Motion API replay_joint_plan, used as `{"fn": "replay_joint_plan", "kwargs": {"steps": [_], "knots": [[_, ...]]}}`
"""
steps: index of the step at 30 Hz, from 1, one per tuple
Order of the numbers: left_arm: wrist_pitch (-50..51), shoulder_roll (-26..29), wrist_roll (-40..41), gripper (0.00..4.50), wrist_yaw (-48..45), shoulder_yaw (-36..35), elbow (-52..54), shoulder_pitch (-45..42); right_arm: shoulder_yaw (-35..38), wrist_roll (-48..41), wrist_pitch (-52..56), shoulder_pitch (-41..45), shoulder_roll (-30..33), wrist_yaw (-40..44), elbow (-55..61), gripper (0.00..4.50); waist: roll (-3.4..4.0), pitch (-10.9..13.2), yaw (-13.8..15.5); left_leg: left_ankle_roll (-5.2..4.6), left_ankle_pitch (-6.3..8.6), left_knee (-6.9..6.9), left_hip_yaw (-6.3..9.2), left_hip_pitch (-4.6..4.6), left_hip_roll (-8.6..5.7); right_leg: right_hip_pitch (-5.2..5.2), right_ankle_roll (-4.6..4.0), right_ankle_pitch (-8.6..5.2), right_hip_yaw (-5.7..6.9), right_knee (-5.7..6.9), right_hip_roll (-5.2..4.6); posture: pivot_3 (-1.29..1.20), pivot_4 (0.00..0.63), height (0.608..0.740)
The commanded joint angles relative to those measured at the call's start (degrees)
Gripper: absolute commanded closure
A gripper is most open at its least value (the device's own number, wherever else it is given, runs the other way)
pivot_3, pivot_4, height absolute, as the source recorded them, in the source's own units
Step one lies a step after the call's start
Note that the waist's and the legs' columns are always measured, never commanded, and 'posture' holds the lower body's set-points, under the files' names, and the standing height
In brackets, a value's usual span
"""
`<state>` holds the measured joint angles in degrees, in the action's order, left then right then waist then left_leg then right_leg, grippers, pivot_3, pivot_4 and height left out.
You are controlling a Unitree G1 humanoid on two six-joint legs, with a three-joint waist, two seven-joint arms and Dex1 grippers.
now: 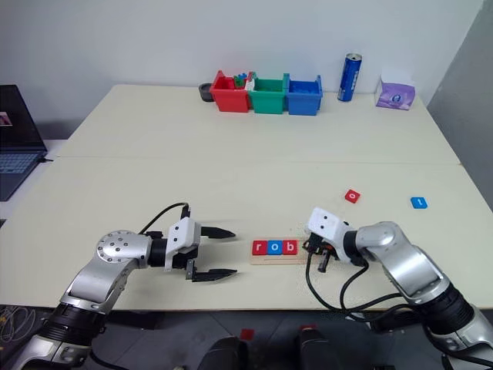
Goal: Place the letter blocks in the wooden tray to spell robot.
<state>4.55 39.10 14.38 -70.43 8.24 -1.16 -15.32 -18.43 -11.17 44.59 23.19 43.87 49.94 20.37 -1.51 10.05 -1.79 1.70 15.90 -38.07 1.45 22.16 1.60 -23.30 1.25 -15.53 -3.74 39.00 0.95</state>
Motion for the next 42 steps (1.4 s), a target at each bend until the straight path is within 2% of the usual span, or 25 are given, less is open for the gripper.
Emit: {"fn": "replay_joint_plan", "kwargs": {"steps": [1, 5, 9, 15, 23, 28, 33, 39, 42], "knots": [[-0.67, 0.1, 0.39, 0.0, 0.44, -0.91, 0.73, 0.26, 8.21, -3.3, 0.93, -0.63, 0.65, -0.68, 3.47, 2.86, 0.0, 0.0, 0.01, 0.0, 0.0, 0.0, 0.0, 0.01, 0.0, 0.0, 0.0, 0.0, 0.01, 0.0, 0.0, 0.0, 0.15, 0.74], [-0.33, -0.17, 0.77, 0.0, 0.61, -1.01, 0.73, 0.26, 14.74, -4.28, 0.64, -0.36, -0.63, -3.86, 0.4, 1.48, 0.0, 0.0, 0.0, 0.0, 0.0, 0.0, -0.01, 0.01, 0.01, 0.0, -0.01, 0.01, -0.01, 0.0, 0.0, 0.0, 0.15, 0.74], [-0.25, -0.45, 0.73, 0.0, 0.57, -0.67, 0.4, -0.41, 16.55, -2.56, -2.85, 1.83, -1.75, -6.19, -7.61, 0.05, -0.01, 0.0, -0.02, 0.0, 0.0, 0.0, -0.06, 0.0, -0.01, 0.0, -0.12, 0.07, -0.03, 0.0, 0.0, 0.0, 0.15, 0.74], [1.61, -1.58, 2.1, 0.0, 0.52, -0.88, 0.47, -2.39, 14.98, 1.17, -11.83, 10.13, -4.15, -7.28, -25.22, 0.02, 0.01, 0.01, -0.12, 0.0, 0.0, 0.0, -0.12, -0.02, -0.02, -0.01, -0.15, 0.09, -0.07, 0.01, 0.02, 0.0, 0.15, 0.74], [3.86, -1.63, 3.27, 0.0, 0.89, -1.18, 2.19, -2.96, 11.04, 5.77, -23.19, 20.33, -6.17, 0.26, -51.63, 0.02, 0.02, 0.02, -0.1, -0.01, 0.0, 0.07, -0.12, -0.01, -0.01, -0.02, -0.17, 0.1, -0.07, -0.01, -0.01, 0.0, 0.15, 0.74], [4.16, -0.99, 3.12, 0.0, 1.3, -1.46, 3.47, -1.93, 10.13, 8.77, -28.76, 24.6, -7.04, 1.41, -64.26, 0.02, 0.04, 0.03, -0.11, -0.01, 0.0, 0.06, -0.14, 0.0, -0.03, -0.02, -0.18, 0.1, -0.09, -0.01, -0.03, 0.0, 0.15, 0.74], [3.83, -0.51, 2.82, 0.0, 1.53, -1.64, 3.97, -1.13, 10.06, 10.11, -30.58, 26.36, -8.02, 3.0, -71.47, 0.02, 0.04, 0.03, -0.22, -0.01, 0.0, 0.07, -0.13, -0.05, 0.0, -0.02, -0.19, 0.11, -0.12, 0.02, -0.03, 0.0, 0.15, 0.74], [3.33, -0.39, 2.6, 0.0, 1.5, -1.49, 3.63, -1.04, 11.38, 9.76, -29.22, 26.84, -9.12, 3.43, -74.38, 0.02, 0.05, 0.02, -0.21, -0.01, 0.0, 0.05, -0.13, -0.14, 0.0, 0.04, -0.19, 0.11, -0.15, 0.05, -0.03, 0.0, 0.15, 0.74], [2.78, -0.26, 2.54, 0.0, 1.25, -1.54, 3.24, -0.68, 12.01, 9.77, -28.02, 26.07, -9.78, 2.72, -74.08, 0.62, 0.04, 0.02, -0.22, -0.01, 0.0, 0.05, -0.13, -0.15, 0.0, 0.04, -0.19, 0.11, -0.16, 0.05, -0.03, 0.0, 0.15, 0.74]]}}
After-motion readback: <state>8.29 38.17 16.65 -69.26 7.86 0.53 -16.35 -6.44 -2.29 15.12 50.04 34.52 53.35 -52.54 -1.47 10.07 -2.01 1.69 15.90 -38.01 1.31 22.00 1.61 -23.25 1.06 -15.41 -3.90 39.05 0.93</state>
